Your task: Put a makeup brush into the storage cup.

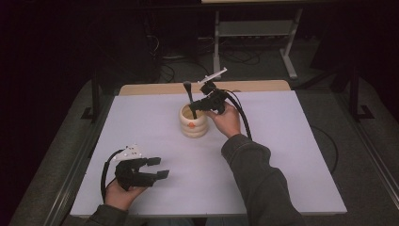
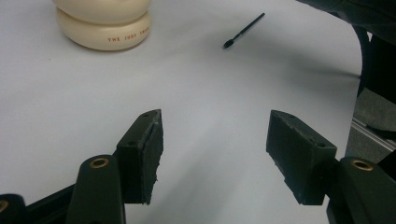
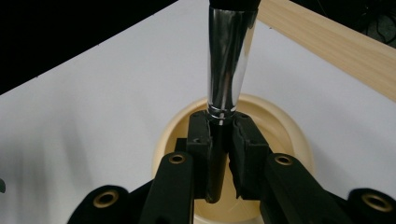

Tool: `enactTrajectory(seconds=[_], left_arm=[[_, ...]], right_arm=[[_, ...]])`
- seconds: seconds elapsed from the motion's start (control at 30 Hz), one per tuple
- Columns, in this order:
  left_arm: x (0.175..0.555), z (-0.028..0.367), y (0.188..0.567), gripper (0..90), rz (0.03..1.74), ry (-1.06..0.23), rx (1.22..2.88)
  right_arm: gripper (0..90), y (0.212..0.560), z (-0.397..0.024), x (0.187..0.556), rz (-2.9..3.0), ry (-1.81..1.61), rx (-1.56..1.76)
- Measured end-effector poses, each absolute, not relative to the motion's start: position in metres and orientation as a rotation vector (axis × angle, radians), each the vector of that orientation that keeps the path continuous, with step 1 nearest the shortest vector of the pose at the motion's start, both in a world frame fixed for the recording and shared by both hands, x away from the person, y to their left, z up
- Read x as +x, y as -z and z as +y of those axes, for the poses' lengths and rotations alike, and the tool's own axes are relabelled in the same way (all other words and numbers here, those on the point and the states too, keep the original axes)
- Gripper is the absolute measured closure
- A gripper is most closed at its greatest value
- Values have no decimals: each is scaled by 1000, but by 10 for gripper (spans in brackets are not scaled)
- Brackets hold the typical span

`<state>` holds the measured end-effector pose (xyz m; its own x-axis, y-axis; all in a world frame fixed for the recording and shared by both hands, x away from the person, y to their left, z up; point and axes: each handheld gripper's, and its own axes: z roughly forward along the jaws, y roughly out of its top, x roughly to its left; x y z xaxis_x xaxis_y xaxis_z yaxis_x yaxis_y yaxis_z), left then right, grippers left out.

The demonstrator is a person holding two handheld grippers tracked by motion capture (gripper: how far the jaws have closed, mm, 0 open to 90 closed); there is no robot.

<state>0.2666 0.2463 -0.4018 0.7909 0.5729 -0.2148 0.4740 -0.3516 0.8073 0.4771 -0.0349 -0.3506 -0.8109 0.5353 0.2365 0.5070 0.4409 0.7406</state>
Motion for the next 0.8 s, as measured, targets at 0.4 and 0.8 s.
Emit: enactTrajectory(seconds=[0.4,0.8], left_arm=[[267,244,403,358,784,-122,2014],[267,243,404,358,778,-120,2018]], right_arm=[[779,354,-35,474,2638,-1369,958],[772,362,-38,471,2643,-1348,965]])
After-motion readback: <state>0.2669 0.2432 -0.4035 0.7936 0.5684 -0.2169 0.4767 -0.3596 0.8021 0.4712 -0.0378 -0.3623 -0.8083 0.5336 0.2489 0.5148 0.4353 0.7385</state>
